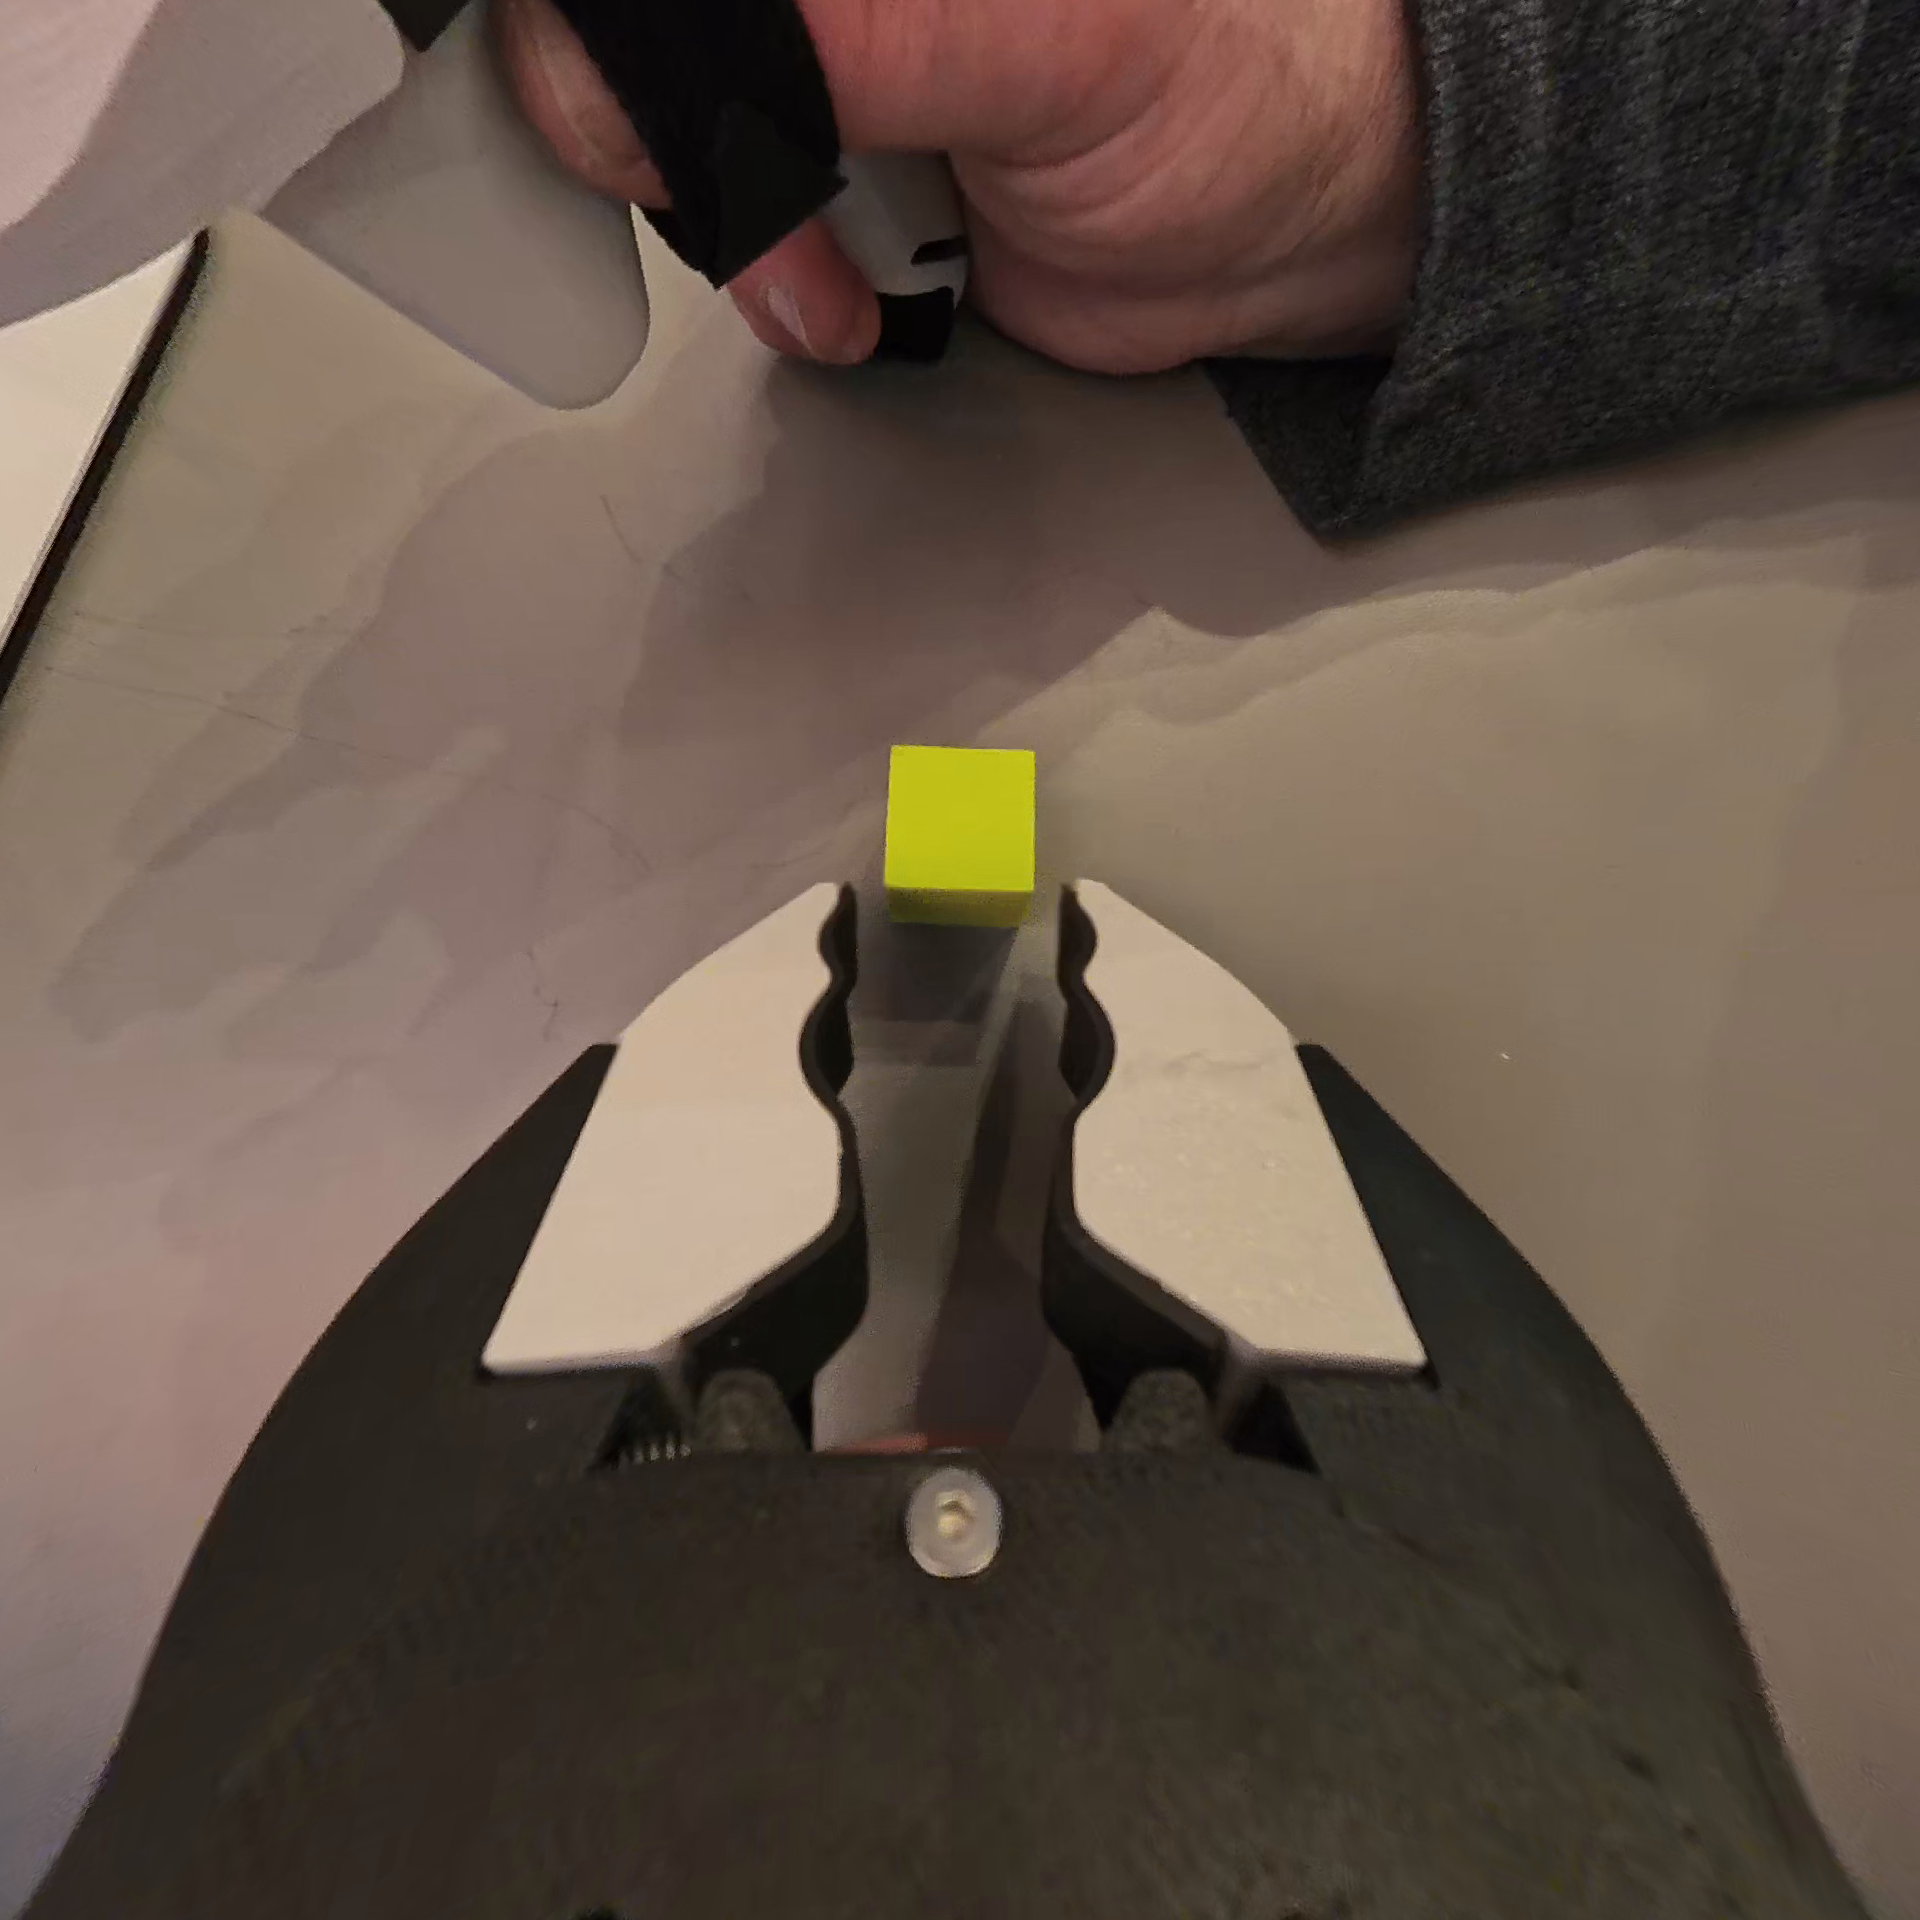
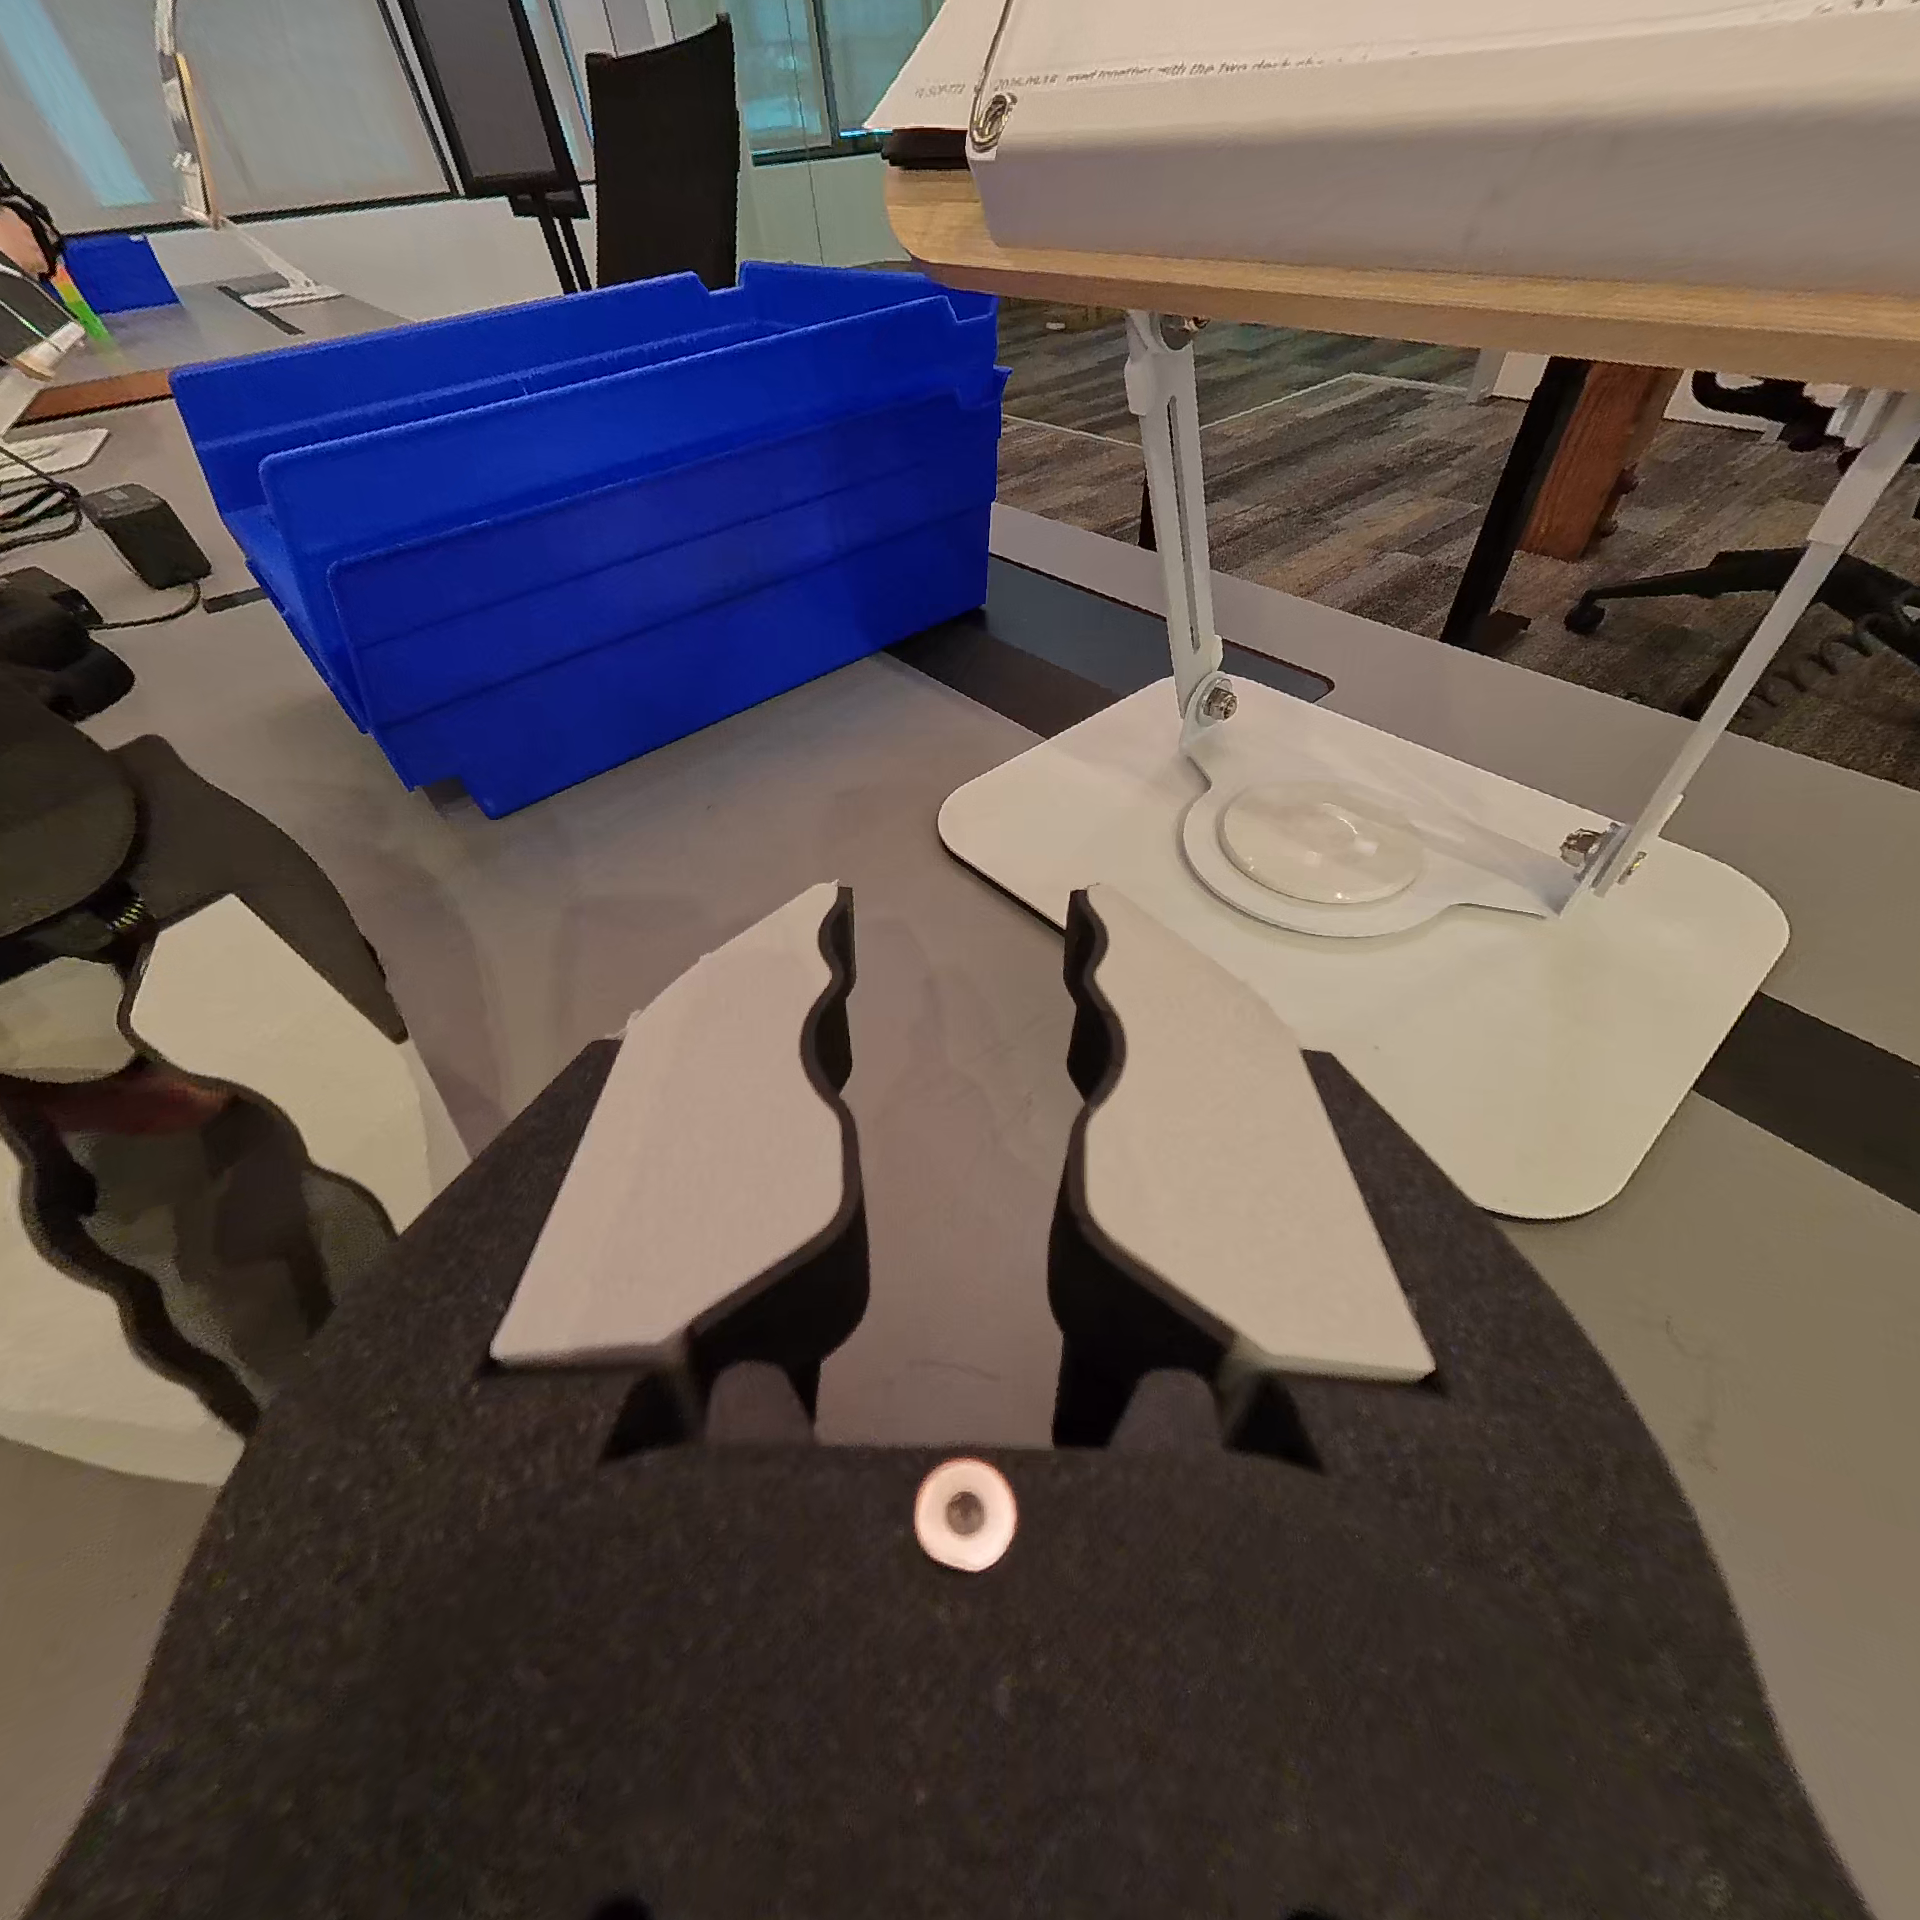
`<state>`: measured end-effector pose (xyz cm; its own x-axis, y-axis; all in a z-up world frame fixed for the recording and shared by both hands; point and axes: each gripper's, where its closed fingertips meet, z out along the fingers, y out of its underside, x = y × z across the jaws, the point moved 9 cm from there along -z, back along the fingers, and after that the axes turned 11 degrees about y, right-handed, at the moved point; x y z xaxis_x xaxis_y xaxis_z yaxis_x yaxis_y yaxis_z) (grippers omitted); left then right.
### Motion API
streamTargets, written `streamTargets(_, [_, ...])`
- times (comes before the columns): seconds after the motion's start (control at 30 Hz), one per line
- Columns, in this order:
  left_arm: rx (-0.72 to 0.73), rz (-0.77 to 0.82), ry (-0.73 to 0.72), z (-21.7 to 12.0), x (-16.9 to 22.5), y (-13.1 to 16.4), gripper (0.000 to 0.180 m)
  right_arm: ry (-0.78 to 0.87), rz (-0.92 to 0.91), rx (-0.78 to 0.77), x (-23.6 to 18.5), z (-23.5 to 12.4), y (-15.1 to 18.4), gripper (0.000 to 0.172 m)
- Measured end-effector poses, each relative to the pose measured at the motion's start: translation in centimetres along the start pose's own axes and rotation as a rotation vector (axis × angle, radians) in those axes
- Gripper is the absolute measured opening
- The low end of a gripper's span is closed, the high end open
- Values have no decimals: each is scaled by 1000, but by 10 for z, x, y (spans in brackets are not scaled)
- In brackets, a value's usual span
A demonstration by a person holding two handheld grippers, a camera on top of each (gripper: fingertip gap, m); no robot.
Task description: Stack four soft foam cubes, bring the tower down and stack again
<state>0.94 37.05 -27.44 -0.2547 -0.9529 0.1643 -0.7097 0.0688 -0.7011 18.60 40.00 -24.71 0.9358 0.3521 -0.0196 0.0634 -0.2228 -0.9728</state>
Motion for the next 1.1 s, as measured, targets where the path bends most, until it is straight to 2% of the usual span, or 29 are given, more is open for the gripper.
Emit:
streamTargets(0.1, [16, 1, -20, -12, 6, 0, 48, -1, 1, 0, 0, 0, 0, 38])
streamTargets(0.17, [36, 29, -45, -32, 15, -2, 47, -1, 1, 0, 0, 0, 0, 38])
streamTargets(0.27, [29, 57, -182, -81, 23, -1, 38, -2, -1, -2, 0, 0, 0, 38])
streamTargets(0.43, [-47, -9, -458, -175, 10, 18, 26, 0, -23, -12, -3, 2, 1, 38])
streamTargets(0.57, [-195, -44, -529, -216, -16, 36, 26, 1, -37, -17, -4, 2, 1, 38])
streamTargets(0.7, [-316, -103, -443, -222, -50, 55, 26, 1, -50, -24, -6, 3, 2, 39])
streamTargets(0.87, [-466, -98, -312, -209, -83, 73, 25, -1, -63, -30, -8, 4, 2, 39])
streamTargets(1.0, [-504, -118, -184, -200, -98, 77, 19, -2, -68, -35, -8, 4, 2, 39])
streamTargets(1.1, [-529, -135, -116, -196, -106, 76, 21, -3, -72, -38, -9, 5, 3, 39])
